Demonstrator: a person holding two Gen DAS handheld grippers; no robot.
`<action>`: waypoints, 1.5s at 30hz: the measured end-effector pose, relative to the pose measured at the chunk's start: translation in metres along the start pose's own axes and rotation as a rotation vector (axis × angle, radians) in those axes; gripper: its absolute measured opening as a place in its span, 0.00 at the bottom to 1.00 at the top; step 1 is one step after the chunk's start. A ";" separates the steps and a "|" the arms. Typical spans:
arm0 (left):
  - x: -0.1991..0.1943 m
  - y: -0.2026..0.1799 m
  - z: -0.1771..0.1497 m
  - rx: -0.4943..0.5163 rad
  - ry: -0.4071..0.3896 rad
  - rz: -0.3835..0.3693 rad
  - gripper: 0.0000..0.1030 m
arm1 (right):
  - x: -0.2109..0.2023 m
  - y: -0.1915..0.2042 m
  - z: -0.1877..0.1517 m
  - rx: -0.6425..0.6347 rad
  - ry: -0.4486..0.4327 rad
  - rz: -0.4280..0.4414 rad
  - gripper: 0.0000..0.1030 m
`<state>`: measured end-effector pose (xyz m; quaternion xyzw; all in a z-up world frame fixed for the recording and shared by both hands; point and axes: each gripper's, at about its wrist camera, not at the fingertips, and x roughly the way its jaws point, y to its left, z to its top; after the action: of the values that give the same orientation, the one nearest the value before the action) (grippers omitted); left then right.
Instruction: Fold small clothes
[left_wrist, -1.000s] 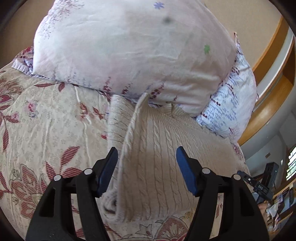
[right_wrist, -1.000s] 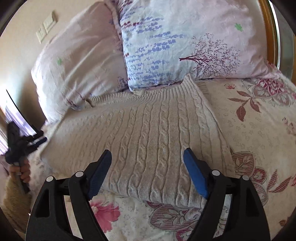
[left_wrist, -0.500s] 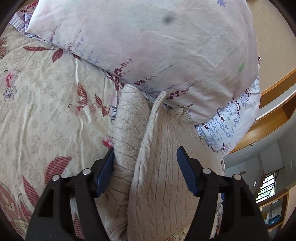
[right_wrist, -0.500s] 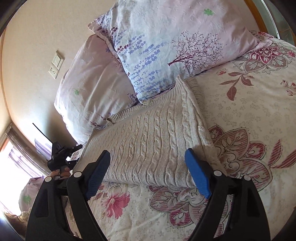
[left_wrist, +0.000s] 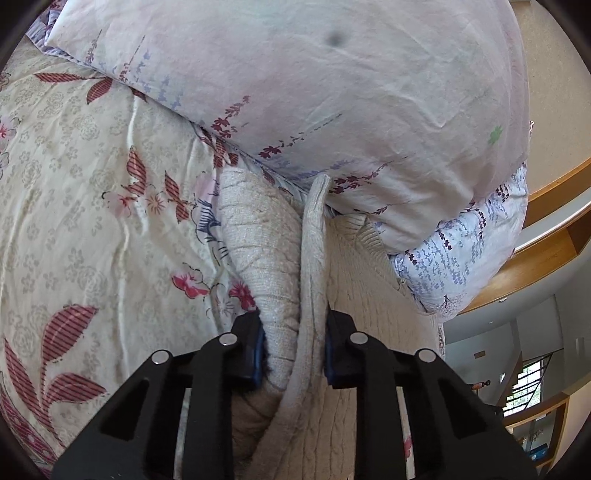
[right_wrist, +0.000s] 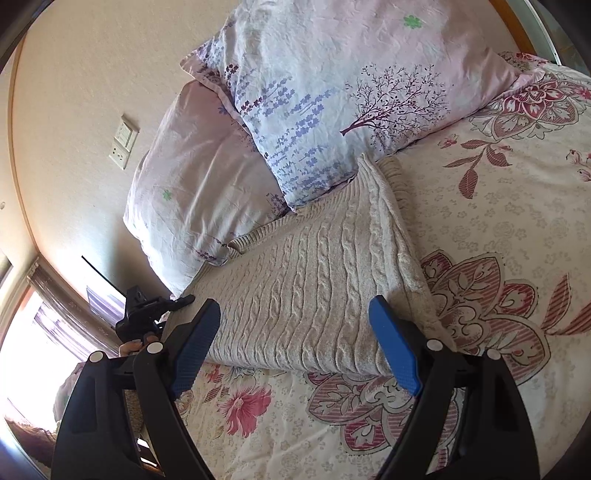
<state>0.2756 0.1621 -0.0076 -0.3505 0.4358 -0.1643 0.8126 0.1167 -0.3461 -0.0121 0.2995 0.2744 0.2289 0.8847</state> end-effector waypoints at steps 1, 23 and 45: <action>-0.002 -0.005 0.000 0.005 -0.008 -0.007 0.20 | 0.000 0.000 0.000 0.001 -0.004 0.004 0.82; 0.098 -0.247 -0.074 0.100 0.062 -0.238 0.16 | -0.030 -0.019 0.002 0.082 -0.162 0.103 0.82; 0.067 -0.238 -0.097 0.347 0.046 -0.152 0.66 | -0.045 -0.040 0.036 0.201 -0.087 -0.118 0.81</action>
<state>0.2428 -0.0843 0.0859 -0.2329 0.3919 -0.3058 0.8359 0.1152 -0.4146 0.0013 0.3797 0.2747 0.1344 0.8731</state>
